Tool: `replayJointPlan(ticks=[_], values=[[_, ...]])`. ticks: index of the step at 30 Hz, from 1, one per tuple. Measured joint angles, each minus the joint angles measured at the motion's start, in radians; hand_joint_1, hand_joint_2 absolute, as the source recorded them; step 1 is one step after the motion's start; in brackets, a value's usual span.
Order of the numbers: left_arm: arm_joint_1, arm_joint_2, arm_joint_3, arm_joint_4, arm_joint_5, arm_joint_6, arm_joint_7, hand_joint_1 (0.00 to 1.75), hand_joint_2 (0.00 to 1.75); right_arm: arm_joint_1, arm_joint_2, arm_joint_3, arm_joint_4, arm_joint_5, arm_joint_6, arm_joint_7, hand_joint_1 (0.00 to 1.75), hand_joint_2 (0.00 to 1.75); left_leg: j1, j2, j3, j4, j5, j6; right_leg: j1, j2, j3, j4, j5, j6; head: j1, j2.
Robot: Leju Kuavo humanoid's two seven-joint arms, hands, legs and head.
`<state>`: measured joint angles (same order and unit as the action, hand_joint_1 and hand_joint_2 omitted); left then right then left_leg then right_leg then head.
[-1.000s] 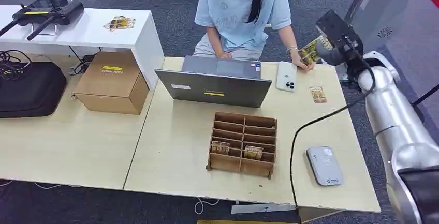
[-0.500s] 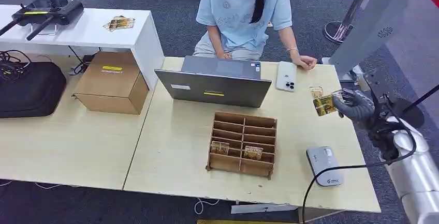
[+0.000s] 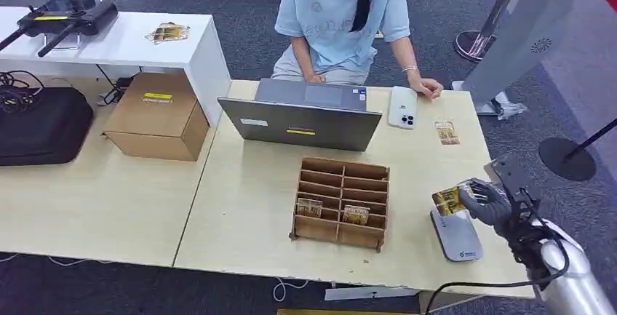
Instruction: Pass the card to the sensor for recognition and then transmit it.
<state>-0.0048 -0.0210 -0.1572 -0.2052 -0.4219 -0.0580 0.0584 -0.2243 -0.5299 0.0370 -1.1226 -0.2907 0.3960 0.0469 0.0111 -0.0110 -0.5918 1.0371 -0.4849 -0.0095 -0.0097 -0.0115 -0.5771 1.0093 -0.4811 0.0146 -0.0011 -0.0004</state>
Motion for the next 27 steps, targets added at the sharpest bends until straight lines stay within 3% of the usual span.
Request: replayJointPlan(ticks=[14, 27], values=[[0.001, -0.003, 0.019, 0.0, 0.015, -0.003, 0.002, 0.0, 0.0, 0.045, 0.006, -0.018, -0.008, 0.133, -0.023, -0.013, 1.75, 1.75, 0.0, 0.0, 0.0, 0.0, 0.0, 0.0, 0.0, 0.0, 0.0, 0.0, 0.0, 0.0, 0.0, 0.0], [0.001, -0.003, 0.026, 0.0, 0.016, 0.005, 0.002, 0.0, 0.0, 0.109, 0.006, -0.038, -0.023, 0.229, -0.058, 0.016, 1.75, 1.75, 0.0, 0.0, 0.0, 0.0, 0.0, 0.0, 0.0, 0.0, 0.0, 0.0, 0.0, 0.0, 0.0, 0.0]])
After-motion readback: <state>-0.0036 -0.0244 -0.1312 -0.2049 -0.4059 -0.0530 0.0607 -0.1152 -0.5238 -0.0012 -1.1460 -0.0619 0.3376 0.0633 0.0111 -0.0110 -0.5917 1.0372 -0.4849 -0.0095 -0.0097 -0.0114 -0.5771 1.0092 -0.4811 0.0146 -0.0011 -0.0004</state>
